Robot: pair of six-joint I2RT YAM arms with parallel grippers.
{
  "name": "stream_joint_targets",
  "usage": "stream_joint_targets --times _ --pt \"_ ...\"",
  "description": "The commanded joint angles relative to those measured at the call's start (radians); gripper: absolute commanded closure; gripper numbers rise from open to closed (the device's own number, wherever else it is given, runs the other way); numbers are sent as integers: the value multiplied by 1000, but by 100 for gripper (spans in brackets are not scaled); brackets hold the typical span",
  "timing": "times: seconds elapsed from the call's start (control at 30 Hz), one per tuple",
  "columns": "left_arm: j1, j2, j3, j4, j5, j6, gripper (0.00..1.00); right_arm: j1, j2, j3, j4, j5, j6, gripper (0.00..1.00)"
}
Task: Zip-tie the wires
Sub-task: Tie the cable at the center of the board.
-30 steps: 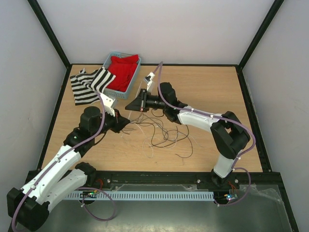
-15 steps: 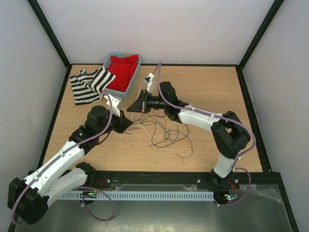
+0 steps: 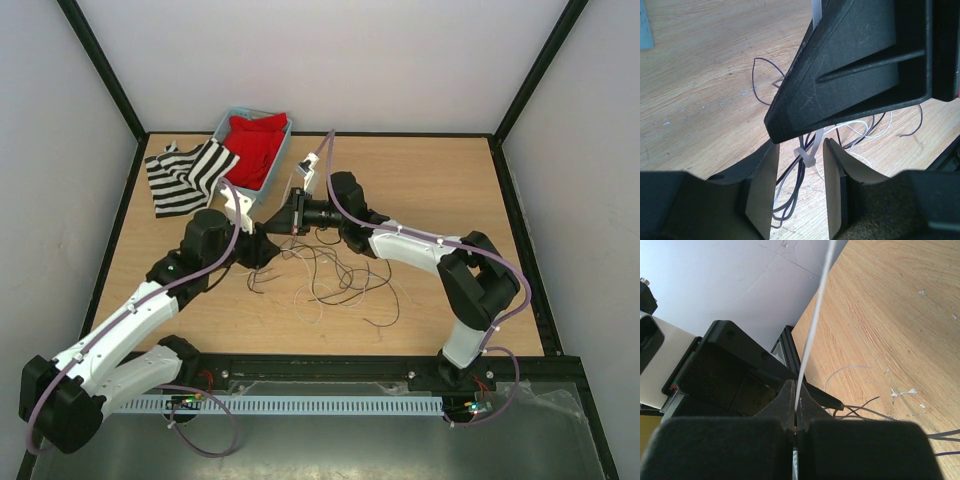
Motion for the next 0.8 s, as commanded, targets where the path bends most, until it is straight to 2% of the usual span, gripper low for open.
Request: stream_joint_targets --times 0.0,0.2,0.37,0.67,0.77 --pt "-1 -8 35 31 -1 13 57 7 -40 5 47 -3 6 100" --pt "0 -24 34 47 1 21 57 8 -40 4 47 -1 8 100" --pt "-1 -15 25 65 12 24 67 7 -42 12 47 -5 8 100" --pt "-1 -34 27 112 24 29 66 8 -40 11 47 -9 9 100" --pt "-1 -25 26 114 35 28 70 7 -40 15 47 -8 11 100"
